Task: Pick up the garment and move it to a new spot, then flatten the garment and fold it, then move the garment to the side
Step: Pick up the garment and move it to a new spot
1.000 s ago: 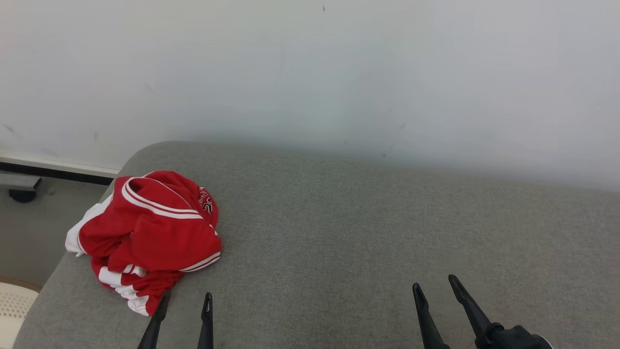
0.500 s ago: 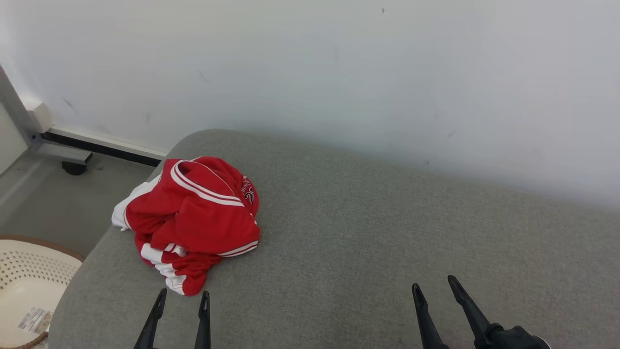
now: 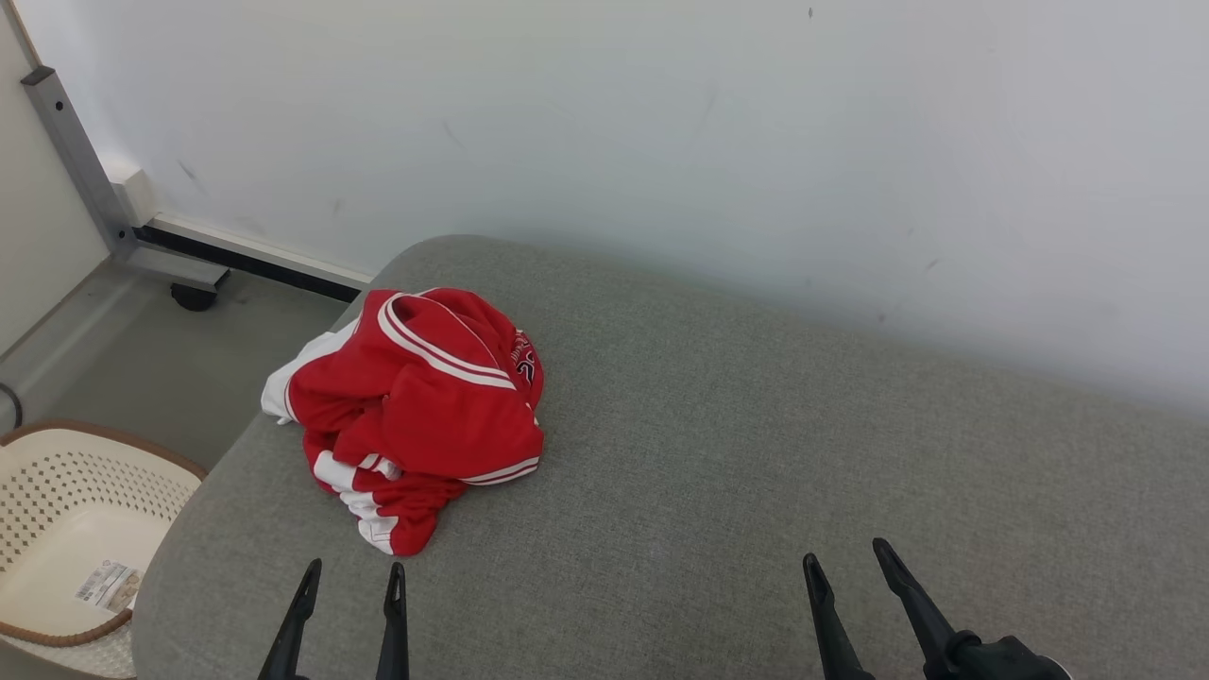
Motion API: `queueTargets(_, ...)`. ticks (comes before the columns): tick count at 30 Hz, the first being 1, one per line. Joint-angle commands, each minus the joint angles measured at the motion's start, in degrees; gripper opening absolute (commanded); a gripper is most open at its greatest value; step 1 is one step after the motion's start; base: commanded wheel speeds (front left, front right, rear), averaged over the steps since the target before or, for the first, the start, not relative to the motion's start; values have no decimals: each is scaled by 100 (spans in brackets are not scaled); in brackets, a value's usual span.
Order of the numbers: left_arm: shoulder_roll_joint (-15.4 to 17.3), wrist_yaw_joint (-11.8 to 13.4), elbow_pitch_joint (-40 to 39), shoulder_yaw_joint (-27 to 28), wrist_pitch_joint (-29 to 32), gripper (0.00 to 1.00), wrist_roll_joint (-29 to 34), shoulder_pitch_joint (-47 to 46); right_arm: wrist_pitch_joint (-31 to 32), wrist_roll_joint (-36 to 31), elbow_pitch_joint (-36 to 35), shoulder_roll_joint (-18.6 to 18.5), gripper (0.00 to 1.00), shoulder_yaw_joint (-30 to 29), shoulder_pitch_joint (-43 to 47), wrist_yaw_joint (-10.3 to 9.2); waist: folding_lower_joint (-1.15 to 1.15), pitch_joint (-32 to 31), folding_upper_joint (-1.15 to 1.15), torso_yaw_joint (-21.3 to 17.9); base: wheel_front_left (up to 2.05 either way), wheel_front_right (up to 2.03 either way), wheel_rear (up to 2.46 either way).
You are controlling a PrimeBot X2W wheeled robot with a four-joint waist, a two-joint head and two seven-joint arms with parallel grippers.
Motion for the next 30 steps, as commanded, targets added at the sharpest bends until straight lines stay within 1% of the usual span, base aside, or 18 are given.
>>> queueTargets(1, -7, 41, -15, 14, -29, 100, -33, -32, -4, 26, -9, -11, 100, 13, 17, 4, 0, 12, 0, 11, 0, 0, 0)
queueTargets(4, -9, 32, -1, 36, -29, 100, -27, -64, -4, 11, -22, -42, 100, 33, 5, 4, 0, 50, 0, 16, 0, 0, 0)
queueTargets(11, -47, 12, 162, 218, -29, 100, -155, -433, -4, -19, -48, -154, 100, 35, -81, 4, 0, 302, 0, -119, 0, 0, 0)
queueTargets(14, -55, -72, 370, 319, -29, 100, -264, -680, -4, -31, -53, -218, 100, 37, -98, 4, 0, 450, 0, -189, 0, 0, 0)
queueTargets(22, -91, -356, 1049, 636, -29, 100, -449, -1877, -4, -72, -152, -521, 100, 38, -526, 4, 0, 1312, 0, -402, 0, 0, 0)
queueTargets(24, -100, -431, 1276, 746, -28, 100, -545, -2211, -4, -77, -171, -588, 100, 22, -646, 4, 0, 1495, 0, -443, 0, 0, 0)
queueTargets(25, -100, -431, 1276, 746, -28, 100, -545, -2211, -4, -77, -171, -588, 100, 22, -646, 4, 0, 1495, 0, -443, 0, 0, 0)
queueTargets(30, -59, -669, 2029, 978, -29, 100, -715, -3061, -4, -91, -190, -745, 100, -7, -888, 4, 0, 1924, 0, -527, 0, 0, 0)
